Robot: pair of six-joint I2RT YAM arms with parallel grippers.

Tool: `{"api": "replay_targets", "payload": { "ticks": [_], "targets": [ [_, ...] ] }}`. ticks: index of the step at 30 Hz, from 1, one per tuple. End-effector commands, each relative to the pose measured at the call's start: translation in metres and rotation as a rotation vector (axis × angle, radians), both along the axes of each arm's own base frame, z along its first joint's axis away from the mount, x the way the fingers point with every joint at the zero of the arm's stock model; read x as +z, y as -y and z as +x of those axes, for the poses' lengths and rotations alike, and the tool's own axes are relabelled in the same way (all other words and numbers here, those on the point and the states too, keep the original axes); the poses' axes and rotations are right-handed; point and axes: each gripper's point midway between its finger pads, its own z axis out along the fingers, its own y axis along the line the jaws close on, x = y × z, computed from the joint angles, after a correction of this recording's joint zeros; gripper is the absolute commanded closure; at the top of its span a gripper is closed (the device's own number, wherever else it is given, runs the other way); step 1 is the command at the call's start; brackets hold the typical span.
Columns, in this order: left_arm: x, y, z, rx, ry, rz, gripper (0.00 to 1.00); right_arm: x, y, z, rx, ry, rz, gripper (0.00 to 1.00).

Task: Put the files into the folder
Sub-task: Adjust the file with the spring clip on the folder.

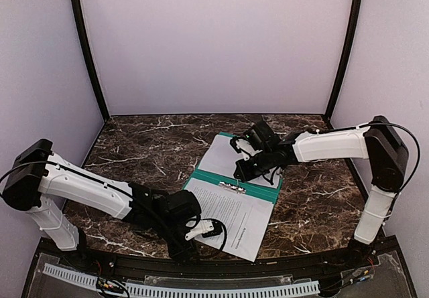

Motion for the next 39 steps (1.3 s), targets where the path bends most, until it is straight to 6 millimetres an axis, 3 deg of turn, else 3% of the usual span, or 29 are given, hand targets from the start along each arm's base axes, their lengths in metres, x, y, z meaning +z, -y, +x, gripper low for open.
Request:
{"api": "replay_targets", "payload": {
  "ticks": [1,13,23,39],
  "targets": [
    [0.000,0.004,-0.002,-0.042,0.000,0.016,0.44,0.006,0.004,-0.004,-0.006,0.018,-0.002,0.96],
    [-0.009,0.003,0.005,-0.033,0.032,0.050,0.44,0.004,0.006,-0.005,-0.014,0.011,-0.007,0.96],
    [-0.014,0.000,0.006,-0.027,0.041,0.066,0.45,-0.011,0.014,-0.008,-0.047,-0.018,-0.038,0.97],
    [-0.016,-0.003,0.007,-0.021,0.042,0.073,0.45,-0.009,0.025,-0.014,-0.063,-0.017,-0.049,0.97]
  ]
}}
